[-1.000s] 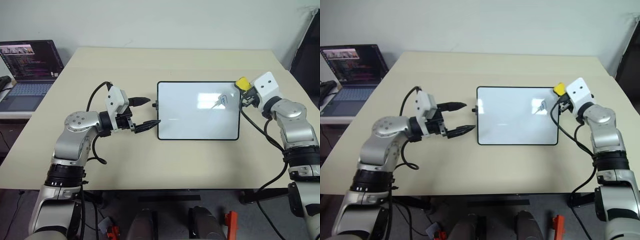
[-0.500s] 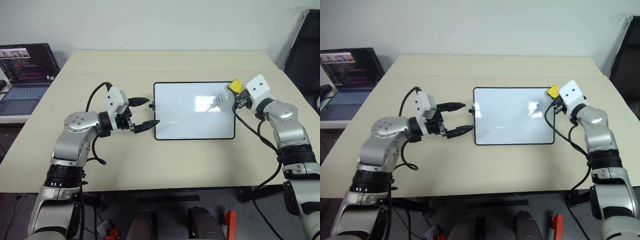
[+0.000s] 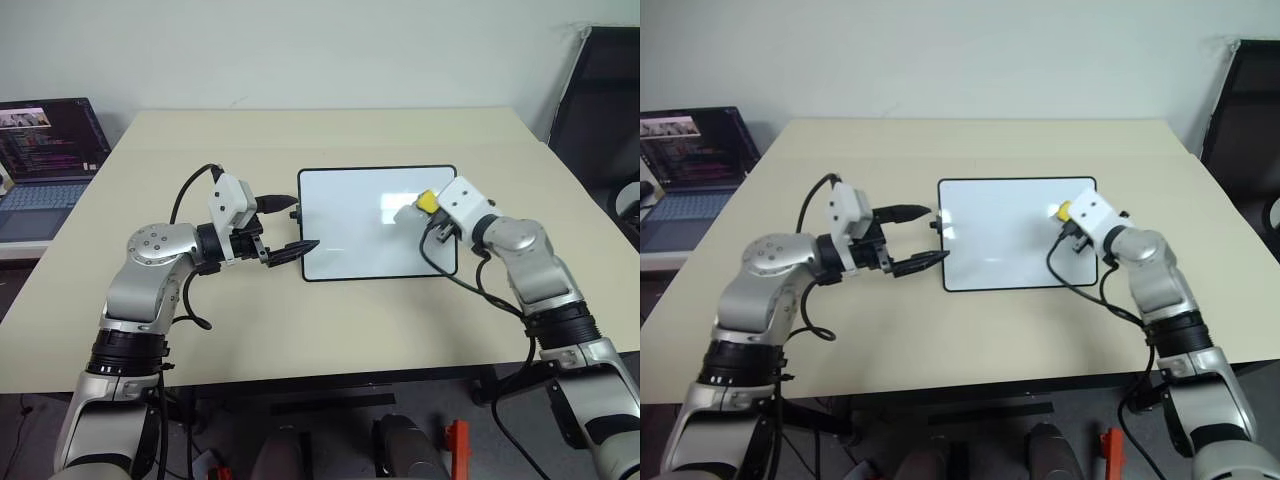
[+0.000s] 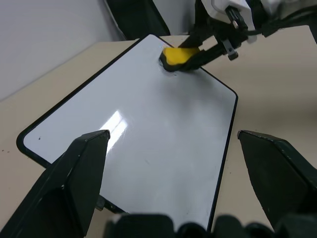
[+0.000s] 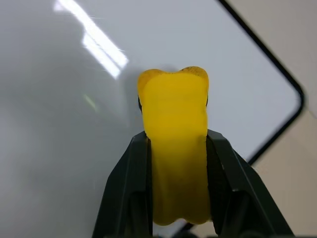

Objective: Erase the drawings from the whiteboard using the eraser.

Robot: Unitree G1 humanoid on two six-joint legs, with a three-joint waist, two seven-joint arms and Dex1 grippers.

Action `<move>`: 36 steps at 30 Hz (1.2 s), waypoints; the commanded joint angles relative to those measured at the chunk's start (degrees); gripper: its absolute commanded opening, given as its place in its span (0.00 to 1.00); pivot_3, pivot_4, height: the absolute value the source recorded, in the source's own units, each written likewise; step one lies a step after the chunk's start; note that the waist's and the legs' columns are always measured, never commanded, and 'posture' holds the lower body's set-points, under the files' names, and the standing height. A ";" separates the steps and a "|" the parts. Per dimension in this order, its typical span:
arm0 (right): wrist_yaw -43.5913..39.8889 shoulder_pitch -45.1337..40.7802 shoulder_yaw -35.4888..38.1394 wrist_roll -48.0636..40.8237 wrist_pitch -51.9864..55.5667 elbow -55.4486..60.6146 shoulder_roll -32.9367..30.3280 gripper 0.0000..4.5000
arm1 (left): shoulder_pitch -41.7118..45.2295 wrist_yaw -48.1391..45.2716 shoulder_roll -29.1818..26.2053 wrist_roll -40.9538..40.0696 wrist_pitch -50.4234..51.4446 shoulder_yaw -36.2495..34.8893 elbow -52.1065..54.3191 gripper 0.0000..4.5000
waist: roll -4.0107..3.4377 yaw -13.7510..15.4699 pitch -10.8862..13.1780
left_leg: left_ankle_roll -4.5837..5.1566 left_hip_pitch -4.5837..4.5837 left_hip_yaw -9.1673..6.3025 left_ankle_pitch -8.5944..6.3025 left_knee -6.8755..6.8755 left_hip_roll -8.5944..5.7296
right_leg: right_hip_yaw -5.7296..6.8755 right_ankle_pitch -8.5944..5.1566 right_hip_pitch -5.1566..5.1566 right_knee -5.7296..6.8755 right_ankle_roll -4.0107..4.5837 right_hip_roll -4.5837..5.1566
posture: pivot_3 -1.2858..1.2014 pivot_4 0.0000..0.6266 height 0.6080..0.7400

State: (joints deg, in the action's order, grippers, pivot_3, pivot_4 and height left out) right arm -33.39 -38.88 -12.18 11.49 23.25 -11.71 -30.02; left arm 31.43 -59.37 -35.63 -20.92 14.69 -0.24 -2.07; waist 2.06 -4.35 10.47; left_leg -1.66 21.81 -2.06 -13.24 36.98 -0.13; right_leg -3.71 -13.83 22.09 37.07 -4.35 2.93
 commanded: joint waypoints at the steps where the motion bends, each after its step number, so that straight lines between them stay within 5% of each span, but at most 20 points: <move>1: -3.66 2.70 -4.37 1.28 3.99 1.22 0.71 0.23 | 0.28 0.28 -0.48 -0.35 -0.17 -0.90 2.42 1.00 | 0.01 -0.09 -0.01 | 0.01 -0.01 0.02 0.00 0.00 0.00 | -0.02 0.00 0.00 0.00 0.00 0.00 | 0.52 0.24 1.00; 19: 8.58 -5.51 3.97 3.32 1.80 -13.23 -3.63 0.23 | 0.35 1.04 -0.16 -0.10 -0.41 -0.88 2.41 1.00 | 0.06 0.27 -0.03 | 0.22 0.03 0.13 0.15 -0.01 -0.08 | -0.07 0.11 0.00 -0.15 0.07 0.13 | 0.52 0.24 1.00; 36: -1.34 -1.98 -4.36 1.86 7.42 1.82 5.57 0.23 | 0.33 1.56 0.08 -0.26 -0.21 -0.62 2.72 1.00 | 0.12 -0.72 -0.06 | 0.18 0.08 0.39 0.11 -0.16 0.21 | -0.26 0.10 0.21 -0.16 0.12 -0.11 | 0.52 0.24 1.00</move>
State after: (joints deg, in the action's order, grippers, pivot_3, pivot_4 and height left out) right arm -33.96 -41.85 -15.56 13.36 28.96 -9.16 -24.50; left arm 31.21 -58.11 -35.50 -20.92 14.76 -0.24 -1.60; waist 2.18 -5.07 10.41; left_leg -1.48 21.90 -1.67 -13.13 36.83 0.07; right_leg -3.96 -13.74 22.30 36.90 -4.22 2.83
